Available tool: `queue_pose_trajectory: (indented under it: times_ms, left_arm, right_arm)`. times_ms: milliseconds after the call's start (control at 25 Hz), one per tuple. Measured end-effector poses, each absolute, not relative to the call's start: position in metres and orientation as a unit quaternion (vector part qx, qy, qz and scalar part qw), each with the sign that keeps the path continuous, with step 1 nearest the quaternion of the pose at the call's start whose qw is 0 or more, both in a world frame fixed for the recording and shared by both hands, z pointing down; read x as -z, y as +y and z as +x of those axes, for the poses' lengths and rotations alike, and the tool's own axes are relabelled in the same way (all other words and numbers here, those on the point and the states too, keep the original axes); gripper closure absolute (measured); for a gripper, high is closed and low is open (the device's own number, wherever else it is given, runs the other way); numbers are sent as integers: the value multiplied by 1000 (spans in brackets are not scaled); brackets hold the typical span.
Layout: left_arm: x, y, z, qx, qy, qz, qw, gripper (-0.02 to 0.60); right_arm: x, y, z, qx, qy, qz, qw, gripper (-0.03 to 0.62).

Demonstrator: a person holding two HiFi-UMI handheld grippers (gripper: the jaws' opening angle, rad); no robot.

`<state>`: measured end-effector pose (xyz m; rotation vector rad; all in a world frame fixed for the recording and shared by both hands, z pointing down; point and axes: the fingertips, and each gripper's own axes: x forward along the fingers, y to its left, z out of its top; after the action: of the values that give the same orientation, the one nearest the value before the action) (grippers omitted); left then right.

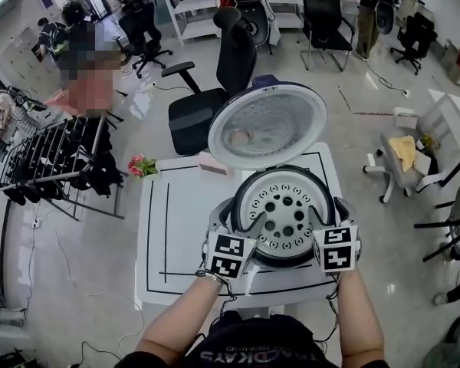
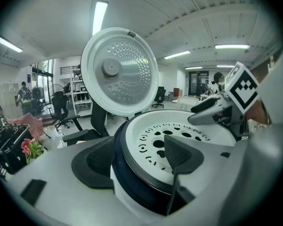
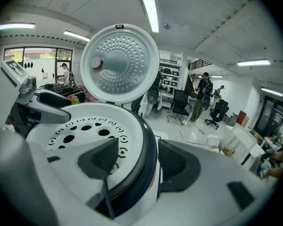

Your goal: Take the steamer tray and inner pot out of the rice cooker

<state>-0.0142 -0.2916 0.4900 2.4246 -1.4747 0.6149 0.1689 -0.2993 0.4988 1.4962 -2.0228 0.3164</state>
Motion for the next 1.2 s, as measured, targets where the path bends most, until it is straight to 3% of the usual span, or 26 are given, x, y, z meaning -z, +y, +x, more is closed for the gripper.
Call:
queue_pose_trajectory:
  times_ms: [240,520,680,1200]
  left_arm:
    - [-490,-296,0,-214,-484,840,117,259]
    - [-492,-295,-7,-214,-471,848,115,259]
    - [-489,-293,-5,-210,-465,852,116,252]
    - [-482,-292,-10,-200,-469,853,114,253]
  right_arm:
    - [-504,-300,180,-118,-736,570,345,345]
    - [-506,-299,175,-125,-723,585,345,350]
    - [-498,-300,177,-86,-707,599,367,395]
    - [-482,-297,181,-46,-688,632,354,399]
